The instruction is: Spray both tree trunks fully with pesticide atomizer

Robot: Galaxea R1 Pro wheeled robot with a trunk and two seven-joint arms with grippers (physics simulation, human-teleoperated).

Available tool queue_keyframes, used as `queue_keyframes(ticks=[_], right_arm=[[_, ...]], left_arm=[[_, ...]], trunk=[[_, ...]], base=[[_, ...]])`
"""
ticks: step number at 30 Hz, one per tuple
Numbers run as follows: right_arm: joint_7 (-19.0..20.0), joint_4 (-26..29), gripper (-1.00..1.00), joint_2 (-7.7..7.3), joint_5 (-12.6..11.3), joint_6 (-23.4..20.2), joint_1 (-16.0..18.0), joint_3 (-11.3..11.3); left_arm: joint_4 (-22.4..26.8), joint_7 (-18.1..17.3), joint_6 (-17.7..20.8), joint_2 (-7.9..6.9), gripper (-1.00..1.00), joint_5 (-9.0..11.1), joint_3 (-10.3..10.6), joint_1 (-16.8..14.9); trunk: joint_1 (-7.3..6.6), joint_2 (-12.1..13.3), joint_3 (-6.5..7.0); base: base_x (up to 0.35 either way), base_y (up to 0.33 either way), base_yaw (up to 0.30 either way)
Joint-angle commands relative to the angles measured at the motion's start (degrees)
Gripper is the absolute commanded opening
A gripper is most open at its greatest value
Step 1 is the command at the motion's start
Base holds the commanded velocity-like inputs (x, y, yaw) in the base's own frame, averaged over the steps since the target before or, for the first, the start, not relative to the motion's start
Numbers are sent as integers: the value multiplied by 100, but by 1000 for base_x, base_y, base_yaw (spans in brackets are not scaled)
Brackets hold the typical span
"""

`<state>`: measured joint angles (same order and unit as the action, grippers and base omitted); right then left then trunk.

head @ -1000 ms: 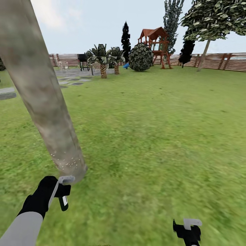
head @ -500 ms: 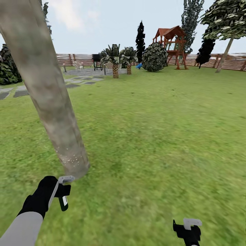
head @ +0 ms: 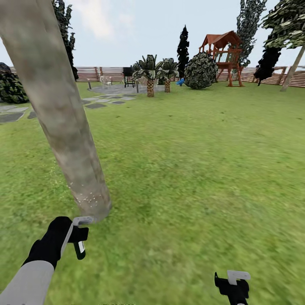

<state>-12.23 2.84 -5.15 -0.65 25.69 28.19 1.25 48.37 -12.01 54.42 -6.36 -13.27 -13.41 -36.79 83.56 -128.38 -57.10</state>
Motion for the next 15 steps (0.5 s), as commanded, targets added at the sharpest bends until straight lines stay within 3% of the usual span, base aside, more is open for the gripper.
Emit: queue_keyframes(ticks=[1,5,8,11,15], right_arm=[[-16,-3,100,-2,-6,15,2,16],[-16,-3,100,-1,-6,15,2,16],[-16,-3,100,4,-6,15,2,16],[-16,-4,100,5,-6,15,2,16],[-16,-9,100,-3,-6,15,2,16]], left_arm=[[-3,-59,35,3,-100,-68,-8,-28],[-9,-81,105,10,-100,-72,1,-76],[-33,-90,166,7,-100,-78,0,-306],[-27,-91,224,13,-100,-94,5,-547],[12,-98,235,28,-100,-95,86,-598]], trunk=[[-1,-2,-5],[-1,-2,-5],[-1,-2,-5],[-1,-2,-5],[-1,-2,-5]], base=[[2,-2,273],[0,0,275],[0,0,238],[0,0,51],[14,0,5]])
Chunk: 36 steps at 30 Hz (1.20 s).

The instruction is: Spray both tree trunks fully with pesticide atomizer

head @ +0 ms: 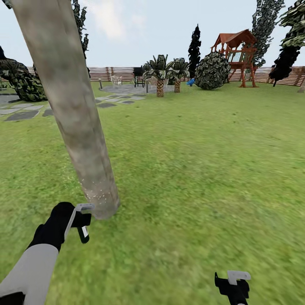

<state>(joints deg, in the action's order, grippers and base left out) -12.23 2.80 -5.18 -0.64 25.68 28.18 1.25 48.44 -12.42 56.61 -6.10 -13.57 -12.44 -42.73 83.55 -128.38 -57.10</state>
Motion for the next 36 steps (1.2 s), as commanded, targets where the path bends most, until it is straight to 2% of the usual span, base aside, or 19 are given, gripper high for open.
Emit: queue_keyframes(ticks=[1,14,21,31,36], right_arm=[[-15,-3,100,0,-6,16,3,15],[-16,1,100,0,-6,16,3,15],[-16,1,100,7,-6,16,3,15],[-15,1,100,3,-6,16,3,15],[-16,1,100,7,-6,16,3,15]], left_arm=[[6,-58,17,3,-100,-64,-8,-1],[-1,-59,54,4,-100,-66,0,-7],[7,-59,70,4,-100,-67,4,-7],[8,-59,70,4,-100,-67,8,-5],[12,-59,108,4,-100,-67,122,-7]], trunk=[[0,-2,-5],[0,-2,-5],[0,-2,-5],[0,-2,-5],[0,-2,-5]], base=[[164,0,1],[321,0,1],[289,-103,219],[-27,-263,77],[-25,-271,1]])
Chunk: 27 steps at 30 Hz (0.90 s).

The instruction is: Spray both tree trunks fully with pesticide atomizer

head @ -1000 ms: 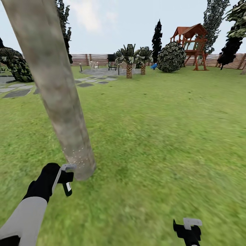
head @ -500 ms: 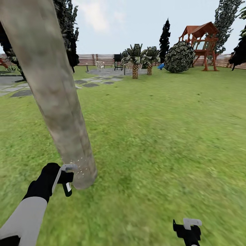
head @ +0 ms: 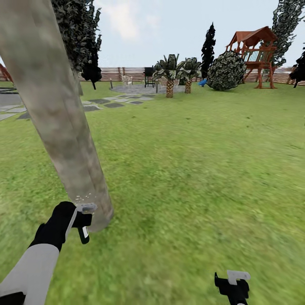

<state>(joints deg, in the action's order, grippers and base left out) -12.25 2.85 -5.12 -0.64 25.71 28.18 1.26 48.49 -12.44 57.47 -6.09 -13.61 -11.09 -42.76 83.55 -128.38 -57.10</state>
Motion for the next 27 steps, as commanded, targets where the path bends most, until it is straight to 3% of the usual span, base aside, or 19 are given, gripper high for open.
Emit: queue_keyframes(ticks=[1,8,13,16,19,27], right_arm=[[-14,-4,100,1,-6,13,3,15],[-11,-4,100,-1,-6,13,3,15],[-14,-4,100,-2,-6,13,3,15],[-12,-4,100,-5,-6,13,3,15],[-11,-4,100,-3,-6,13,3,15],[-13,-4,100,-7,-6,13,3,15]], left_arm=[[6,-57,37,3,-100,-62,-9,-4],[3,-57,45,-1,-100,-72,-12,14],[9,-57,58,-94,-100,-88,-7,-11],[-77,-58,95,-276,-100,-67,-1,-471],[-92,-65,113,-413,-100,-63,3,-611],[-94,-74,115,-358,-100,-62,34,-552]], trunk=[[0,-2,-5],[0,-2,-5],[0,-2,-5],[0,-2,-5],[0,-2,-5],[0,-2,-5]], base=[[164,-243,112],[170,-193,247],[11,-10,219],[0,0,16],[0,0,2],[76,-128,0]])
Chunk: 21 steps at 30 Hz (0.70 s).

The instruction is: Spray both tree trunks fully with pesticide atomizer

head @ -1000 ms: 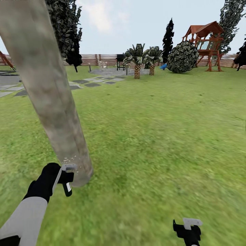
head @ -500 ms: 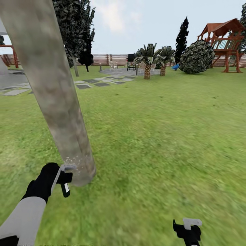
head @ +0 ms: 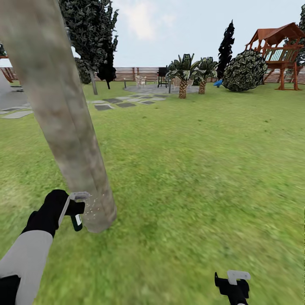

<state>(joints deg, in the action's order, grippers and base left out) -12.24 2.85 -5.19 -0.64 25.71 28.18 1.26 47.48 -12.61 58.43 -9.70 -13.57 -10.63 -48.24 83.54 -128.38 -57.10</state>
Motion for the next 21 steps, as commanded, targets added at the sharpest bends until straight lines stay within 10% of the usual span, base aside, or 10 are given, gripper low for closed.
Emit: queue_keyframes(ticks=[1,21], right_arm=[[-13,-4,100,0,-6,13,3,15],[-7,-4,100,0,-6,10,3,15]], left_arm=[[7,-57,20,6,-100,-67,-15,0],[-1,-57,18,8,-100,-43,232,44]], trunk=[[0,-2,-5],[0,-2,-5]], base=[[136,-236,0],[-43,-266,0]])
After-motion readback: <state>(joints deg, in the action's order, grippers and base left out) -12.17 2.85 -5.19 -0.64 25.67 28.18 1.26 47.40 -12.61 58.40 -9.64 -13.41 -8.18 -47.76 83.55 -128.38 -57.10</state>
